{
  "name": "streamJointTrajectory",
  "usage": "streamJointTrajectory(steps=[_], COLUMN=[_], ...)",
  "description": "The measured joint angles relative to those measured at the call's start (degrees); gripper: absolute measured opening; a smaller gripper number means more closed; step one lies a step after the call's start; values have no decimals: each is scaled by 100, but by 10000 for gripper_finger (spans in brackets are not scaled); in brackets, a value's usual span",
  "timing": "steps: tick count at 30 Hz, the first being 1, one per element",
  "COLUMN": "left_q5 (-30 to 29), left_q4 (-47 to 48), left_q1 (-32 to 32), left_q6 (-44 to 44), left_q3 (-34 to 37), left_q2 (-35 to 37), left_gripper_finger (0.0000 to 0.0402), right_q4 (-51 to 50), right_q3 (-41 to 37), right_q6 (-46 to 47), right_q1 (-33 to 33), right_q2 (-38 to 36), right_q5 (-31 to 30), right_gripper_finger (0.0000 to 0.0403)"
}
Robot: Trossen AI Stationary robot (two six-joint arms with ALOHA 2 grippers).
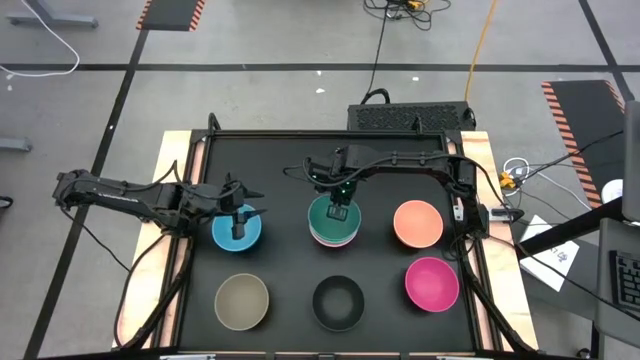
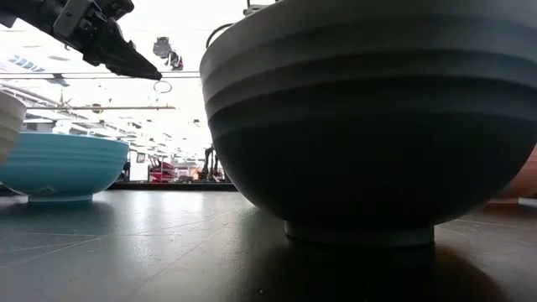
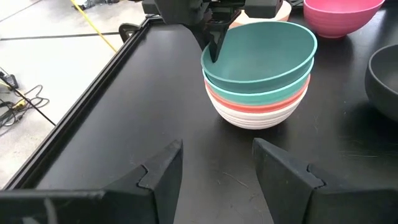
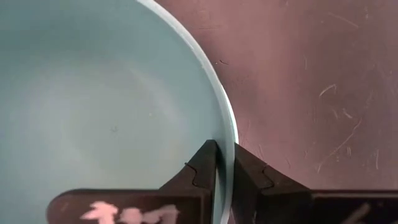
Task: Nest bowls inside each other
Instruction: Stack the green bowl on top of the light blue bowl
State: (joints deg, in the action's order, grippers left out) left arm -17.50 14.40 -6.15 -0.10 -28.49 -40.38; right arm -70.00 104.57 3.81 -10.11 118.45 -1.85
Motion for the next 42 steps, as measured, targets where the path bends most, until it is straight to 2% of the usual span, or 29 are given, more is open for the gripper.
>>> streamJointTrajectory(steps=[12, 27, 42], left_q5=[2, 96, 118], left_q4=[12, 32, 39], left_q1=[0, 0, 0], left_q6=[-25, -45, -65], left_q3=[2, 2, 2], left_q2=[0, 0, 0], left_gripper_finger=[198, 198, 198], right_q4=[-37, 152, 213], right_q3=[-15, -17, -7], right_q6=[2, -1, -69], right_q1=[11, 37, 22], right_q2=[-237, -337, -350], right_q5=[61, 71, 80], right_gripper_finger=[27, 135, 161])
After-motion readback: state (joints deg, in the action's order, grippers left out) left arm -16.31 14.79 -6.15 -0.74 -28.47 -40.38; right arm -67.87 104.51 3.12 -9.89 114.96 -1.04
